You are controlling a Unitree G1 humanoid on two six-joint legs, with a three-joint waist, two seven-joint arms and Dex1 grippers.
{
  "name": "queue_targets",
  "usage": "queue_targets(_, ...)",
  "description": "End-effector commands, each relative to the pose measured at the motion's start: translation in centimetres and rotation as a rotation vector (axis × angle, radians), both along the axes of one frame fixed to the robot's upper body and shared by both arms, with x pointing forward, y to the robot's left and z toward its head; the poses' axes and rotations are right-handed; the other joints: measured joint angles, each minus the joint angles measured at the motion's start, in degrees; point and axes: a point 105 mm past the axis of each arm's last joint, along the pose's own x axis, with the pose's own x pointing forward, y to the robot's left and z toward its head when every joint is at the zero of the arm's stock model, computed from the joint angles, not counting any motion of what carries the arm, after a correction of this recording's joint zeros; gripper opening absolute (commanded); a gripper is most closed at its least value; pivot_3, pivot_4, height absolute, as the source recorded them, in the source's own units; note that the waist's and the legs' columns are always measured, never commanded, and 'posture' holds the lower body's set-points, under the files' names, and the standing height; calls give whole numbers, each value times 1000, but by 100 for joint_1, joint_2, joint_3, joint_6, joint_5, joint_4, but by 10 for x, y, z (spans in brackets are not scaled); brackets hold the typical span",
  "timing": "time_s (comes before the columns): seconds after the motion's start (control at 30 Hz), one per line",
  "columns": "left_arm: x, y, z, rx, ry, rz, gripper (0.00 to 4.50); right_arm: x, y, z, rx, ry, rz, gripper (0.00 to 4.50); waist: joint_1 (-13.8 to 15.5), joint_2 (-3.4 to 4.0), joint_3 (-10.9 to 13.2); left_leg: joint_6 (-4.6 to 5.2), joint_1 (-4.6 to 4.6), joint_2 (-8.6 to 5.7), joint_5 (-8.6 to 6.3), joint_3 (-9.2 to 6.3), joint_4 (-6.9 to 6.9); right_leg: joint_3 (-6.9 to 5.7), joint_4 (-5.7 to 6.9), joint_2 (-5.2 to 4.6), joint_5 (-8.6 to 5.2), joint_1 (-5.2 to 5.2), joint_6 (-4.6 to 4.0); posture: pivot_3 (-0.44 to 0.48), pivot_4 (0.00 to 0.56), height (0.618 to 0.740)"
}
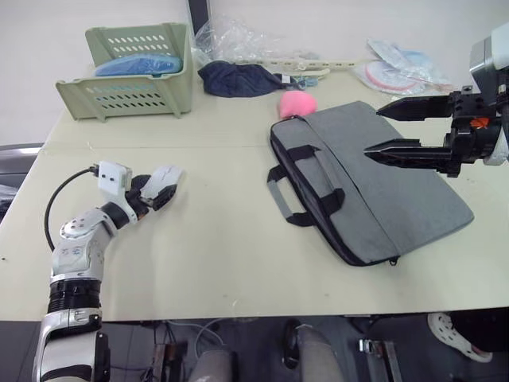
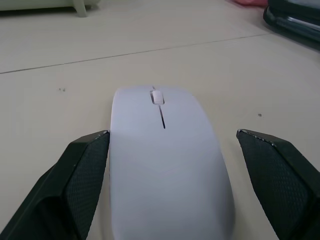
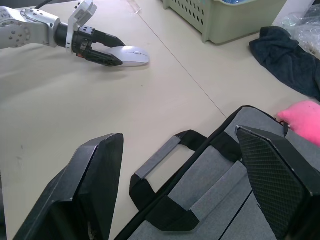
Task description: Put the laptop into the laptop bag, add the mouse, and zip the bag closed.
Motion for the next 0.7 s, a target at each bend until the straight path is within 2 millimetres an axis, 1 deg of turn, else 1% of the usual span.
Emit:
queue_targets(0.03, 4, 0, 10, 18, -46, 5, 4333, -7, 2, 11, -4, -59, 9, 3960, -3, 0, 0, 0, 0, 0, 0, 0, 0, 0, 0, 0, 0, 0, 0, 0, 150, 740)
queue_targets(0.57, 14, -8, -4, -8, -29, 7, 4333, -9, 3, 10, -1, -57, 14, 3960, 7, -5, -3, 1, 0, 0, 0, 0, 4, 0, 3, -1, 1, 0, 0, 0, 150, 740)
queue_targets(0.7, 14, -5, -8, -9, -21, 24, 4333, -8, 3, 10, -2, -58, 11, 3960, 2, -7, -4, 1, 0, 0, 0, 0, 5, 0, 4, -1, 1, 1, 0, 0, 150, 740)
